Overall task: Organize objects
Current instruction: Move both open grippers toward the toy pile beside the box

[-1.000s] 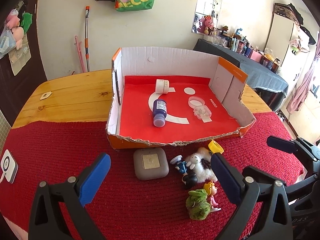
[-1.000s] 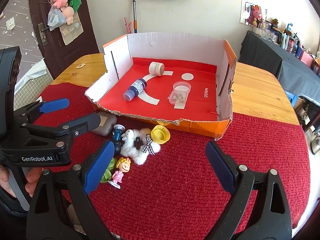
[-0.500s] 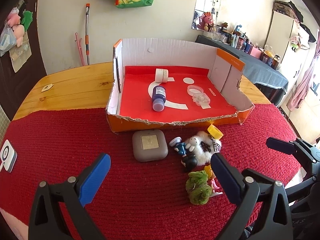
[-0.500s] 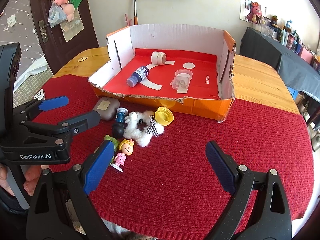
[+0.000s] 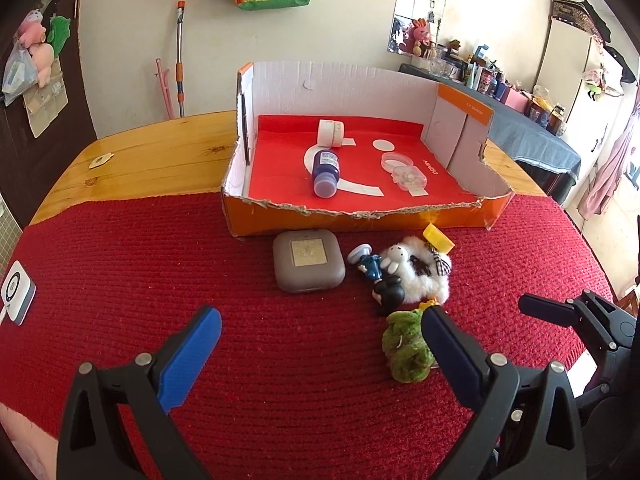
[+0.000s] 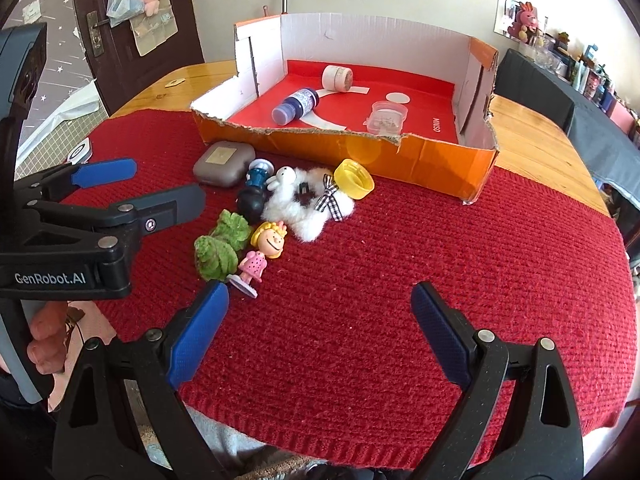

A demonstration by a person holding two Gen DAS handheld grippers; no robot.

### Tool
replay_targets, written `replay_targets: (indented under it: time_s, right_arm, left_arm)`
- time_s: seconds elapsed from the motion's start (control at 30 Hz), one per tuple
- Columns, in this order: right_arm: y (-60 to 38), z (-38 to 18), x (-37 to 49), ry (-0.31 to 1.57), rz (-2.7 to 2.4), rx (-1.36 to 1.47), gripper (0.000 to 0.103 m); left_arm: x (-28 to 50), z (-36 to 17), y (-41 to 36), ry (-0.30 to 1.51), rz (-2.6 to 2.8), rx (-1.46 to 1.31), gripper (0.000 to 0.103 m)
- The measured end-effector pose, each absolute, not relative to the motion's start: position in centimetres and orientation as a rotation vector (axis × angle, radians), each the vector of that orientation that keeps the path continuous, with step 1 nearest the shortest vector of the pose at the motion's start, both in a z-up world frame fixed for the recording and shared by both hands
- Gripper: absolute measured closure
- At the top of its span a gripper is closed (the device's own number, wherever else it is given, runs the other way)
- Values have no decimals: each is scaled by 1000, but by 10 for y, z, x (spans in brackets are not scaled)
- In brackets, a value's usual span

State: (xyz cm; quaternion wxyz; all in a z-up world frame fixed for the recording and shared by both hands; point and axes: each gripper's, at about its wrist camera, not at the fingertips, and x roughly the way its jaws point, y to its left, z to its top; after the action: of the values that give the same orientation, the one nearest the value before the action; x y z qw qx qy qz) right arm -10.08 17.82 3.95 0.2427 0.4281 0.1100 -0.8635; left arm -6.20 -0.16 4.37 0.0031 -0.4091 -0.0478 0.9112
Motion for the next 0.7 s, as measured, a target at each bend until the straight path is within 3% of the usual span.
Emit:
replay_targets:
  time_s: [0.3, 0.7]
  right_arm:
    - [163, 17, -103, 394, -2332, 1186, 9]
    - [214, 38, -122, 230, -2498, 1154, 10]
  left_arm:
    - [-60, 40, -3, -148, 2859, -1295, 1]
    - [-54, 34, 15, -103, 2795, -1286, 1]
